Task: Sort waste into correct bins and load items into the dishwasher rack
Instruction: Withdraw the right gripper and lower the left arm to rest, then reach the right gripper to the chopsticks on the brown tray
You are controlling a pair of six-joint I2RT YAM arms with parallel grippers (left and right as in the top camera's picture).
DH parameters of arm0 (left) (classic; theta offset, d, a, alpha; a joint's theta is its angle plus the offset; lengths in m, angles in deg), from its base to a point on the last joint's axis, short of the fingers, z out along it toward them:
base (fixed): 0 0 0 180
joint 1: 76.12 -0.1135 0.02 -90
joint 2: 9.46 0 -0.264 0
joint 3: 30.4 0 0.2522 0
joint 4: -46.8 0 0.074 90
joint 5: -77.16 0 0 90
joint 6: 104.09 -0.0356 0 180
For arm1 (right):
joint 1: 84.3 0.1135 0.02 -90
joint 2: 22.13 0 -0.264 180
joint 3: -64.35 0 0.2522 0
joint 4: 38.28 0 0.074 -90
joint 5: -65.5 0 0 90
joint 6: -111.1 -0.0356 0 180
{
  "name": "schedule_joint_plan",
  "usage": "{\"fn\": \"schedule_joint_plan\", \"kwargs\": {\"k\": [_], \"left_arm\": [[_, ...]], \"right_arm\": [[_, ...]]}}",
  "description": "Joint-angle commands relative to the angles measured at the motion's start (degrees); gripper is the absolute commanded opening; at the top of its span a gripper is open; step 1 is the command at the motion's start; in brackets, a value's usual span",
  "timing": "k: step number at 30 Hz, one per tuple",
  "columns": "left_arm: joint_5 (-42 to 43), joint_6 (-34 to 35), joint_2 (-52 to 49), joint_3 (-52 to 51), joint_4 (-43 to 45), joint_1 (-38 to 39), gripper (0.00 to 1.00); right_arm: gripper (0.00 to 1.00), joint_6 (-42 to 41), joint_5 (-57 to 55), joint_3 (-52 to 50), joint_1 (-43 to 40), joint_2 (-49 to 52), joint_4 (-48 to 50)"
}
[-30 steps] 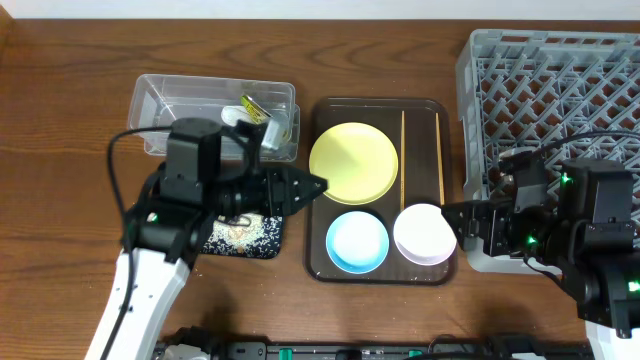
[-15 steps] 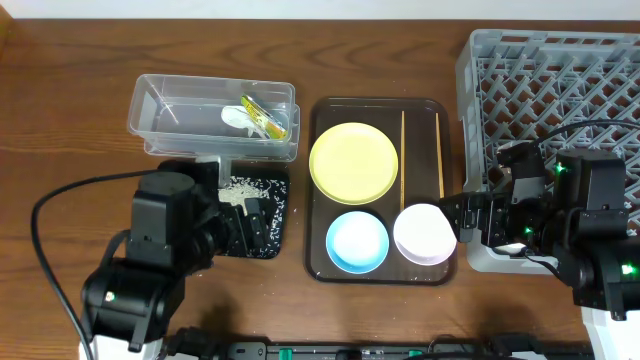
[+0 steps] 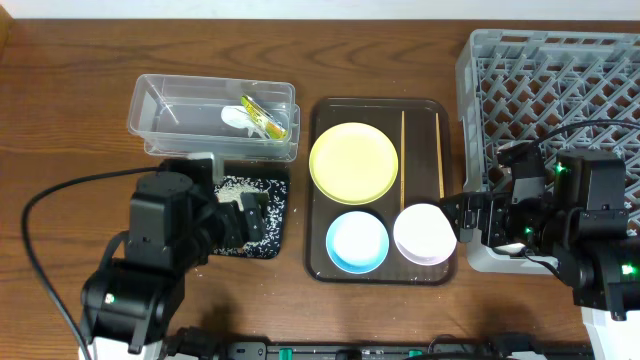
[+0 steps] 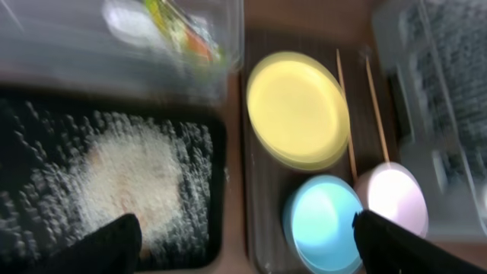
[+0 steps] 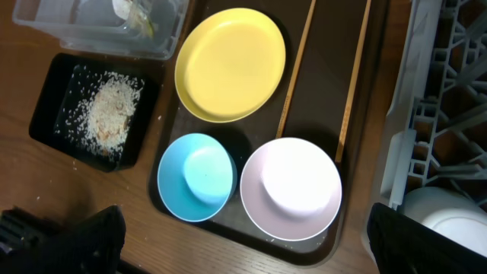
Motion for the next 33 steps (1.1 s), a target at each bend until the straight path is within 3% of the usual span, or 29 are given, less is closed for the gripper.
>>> {"fn": "schedule_joint_plan", "kwargs": {"k": [1,8,14,24,33], "left_arm": [[-6.12,-4.09,5.33,-4.61,5.95,-0.92,0.91],[-5.51,-8.98,18.99,-20.98,25.0,-1.07,0.92],[-5.49,-10.93,31.85,-34.77,35.52,-1.07,0.92],[-5.49,-11.45,44.48,-48.43,37.53,-1.09,0.92],[-5.7,-11.45,45.62,-55.08,42.62,-1.07,0.92]], "right_arm": [[0.99,-0.68,0.04,0.7,0.48,0.02,-0.09],[0.99,-0.68,0.04,0.7,0.48,0.02,-0.09],[0.99,-0.68,0.04,0.7,0.48,0.02,-0.09],[0.99,-0.68,0.04,0.7,0.48,0.02,-0.09],[0.99,-0.68,0.04,0.7,0.48,0.02,-0.09]]}}
